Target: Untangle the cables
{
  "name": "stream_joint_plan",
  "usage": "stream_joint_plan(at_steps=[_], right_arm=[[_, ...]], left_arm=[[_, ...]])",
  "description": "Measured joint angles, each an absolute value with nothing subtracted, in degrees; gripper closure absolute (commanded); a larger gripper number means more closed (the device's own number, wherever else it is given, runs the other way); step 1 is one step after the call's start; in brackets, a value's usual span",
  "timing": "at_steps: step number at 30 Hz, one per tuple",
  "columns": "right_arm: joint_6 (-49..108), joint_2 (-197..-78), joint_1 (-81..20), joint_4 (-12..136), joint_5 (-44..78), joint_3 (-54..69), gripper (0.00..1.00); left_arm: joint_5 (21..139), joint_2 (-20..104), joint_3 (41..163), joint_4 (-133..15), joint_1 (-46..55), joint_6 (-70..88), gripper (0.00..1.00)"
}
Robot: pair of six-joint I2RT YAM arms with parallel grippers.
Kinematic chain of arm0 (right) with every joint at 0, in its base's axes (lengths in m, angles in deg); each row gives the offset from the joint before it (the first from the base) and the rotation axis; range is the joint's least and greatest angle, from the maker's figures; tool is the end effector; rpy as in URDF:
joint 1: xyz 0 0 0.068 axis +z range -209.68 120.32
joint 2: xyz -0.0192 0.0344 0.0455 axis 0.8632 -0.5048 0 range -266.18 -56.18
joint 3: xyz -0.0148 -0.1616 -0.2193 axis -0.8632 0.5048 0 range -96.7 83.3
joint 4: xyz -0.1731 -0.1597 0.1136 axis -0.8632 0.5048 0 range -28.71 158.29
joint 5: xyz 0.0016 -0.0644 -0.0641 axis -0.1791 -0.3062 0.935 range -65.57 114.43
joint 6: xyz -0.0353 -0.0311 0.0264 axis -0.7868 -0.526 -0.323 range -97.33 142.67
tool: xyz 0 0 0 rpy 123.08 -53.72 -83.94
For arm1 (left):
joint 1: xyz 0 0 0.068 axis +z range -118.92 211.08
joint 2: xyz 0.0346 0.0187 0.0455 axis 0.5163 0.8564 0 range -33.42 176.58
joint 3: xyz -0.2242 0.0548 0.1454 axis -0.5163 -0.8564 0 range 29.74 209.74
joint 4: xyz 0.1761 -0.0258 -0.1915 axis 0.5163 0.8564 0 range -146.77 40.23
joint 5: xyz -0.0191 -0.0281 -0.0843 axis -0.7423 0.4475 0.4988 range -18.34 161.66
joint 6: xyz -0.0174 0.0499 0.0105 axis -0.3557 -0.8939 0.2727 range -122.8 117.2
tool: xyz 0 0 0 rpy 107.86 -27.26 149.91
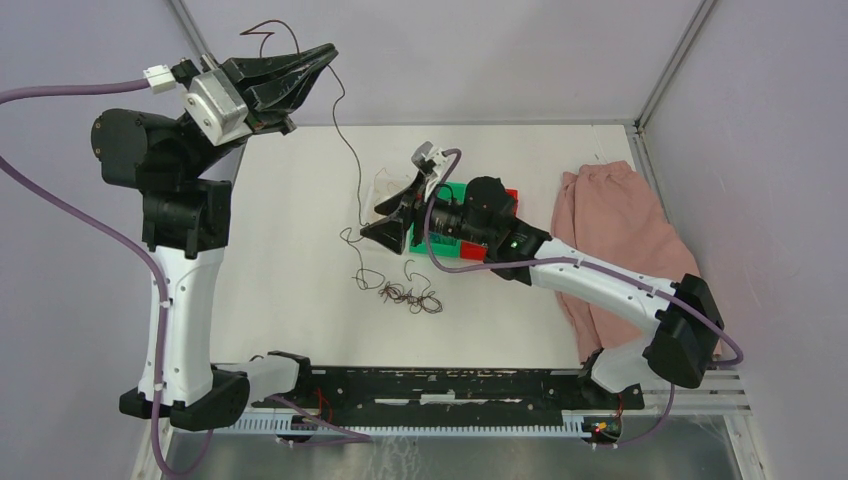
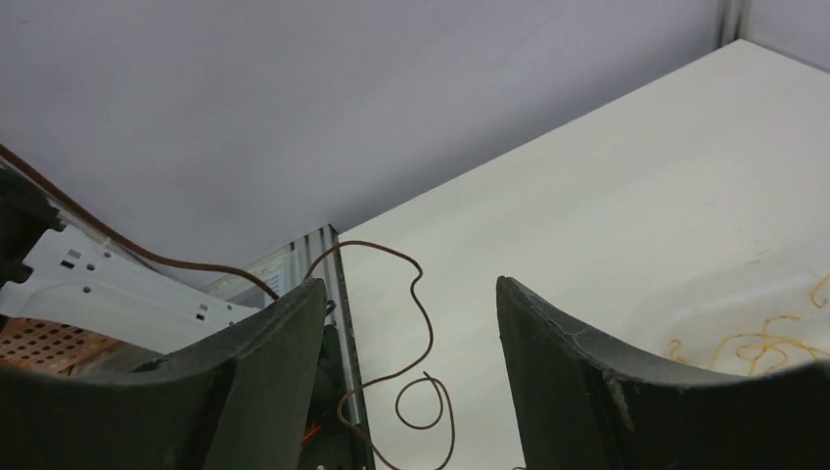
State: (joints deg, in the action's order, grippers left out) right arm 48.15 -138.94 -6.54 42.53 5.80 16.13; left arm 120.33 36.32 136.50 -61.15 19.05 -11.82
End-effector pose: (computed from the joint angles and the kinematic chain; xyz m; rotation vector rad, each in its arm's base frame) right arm 0.1986 0.2841 0.3733 -0.6729 1.5351 1.3155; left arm 0.1521 -0.0598 0.6210 0.9301 0.6374 -0.4065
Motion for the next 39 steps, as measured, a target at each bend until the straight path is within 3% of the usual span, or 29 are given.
stream_joint_plan(at_steps=[7,17,20,22,24,28,33,35,39], right_arm=[[48.96,-138.94,-6.54,38.2,-1.59,16.28,0.41],[49.81,-138.94,-6.54,36.96,-0.98,16.26,0.86],[50.09,-138.94,-6.54,35.75,-0.71,16.13,0.89],[50.49,-138.94,-6.54,34.88,-0.78,16.06,0.8],[50.84,-138.92,-6.54,34.79,-0.8,15.99,0.63],[50.07,-137.72,-6.54,35.25,1.41,17.13,0.39],[47.89,-132.36,-6.56,34.57,5.71,23.05,0.26],[47.17,-131.84,-6.6,34.31,5.34,23.12,0.13],[45.04,-132.03,-6.58,36.98,5.23,22.22,0.12]], left_arm=[[120.33,36.36,137.05,-60.73,19.05,-11.82,0.97],[120.33,36.45,137.57,-60.08,19.05,-11.82,0.97],[120.19,35.77,136.0,-60.54,19.05,-11.82,0.97],[120.22,34.79,133.7,-60.73,19.05,-11.82,0.97],[120.19,34.53,132.5,-60.76,19.05,-11.84,0.97],[119.95,34.92,132.3,-60.76,19.05,-11.82,0.97],[119.84,34.31,131.38,-61.39,19.05,-11.82,0.97],[119.84,34.0,130.93,-61.48,19.05,-11.82,0.97],[119.84,33.85,130.79,-61.78,19.05,-11.82,0.97]])
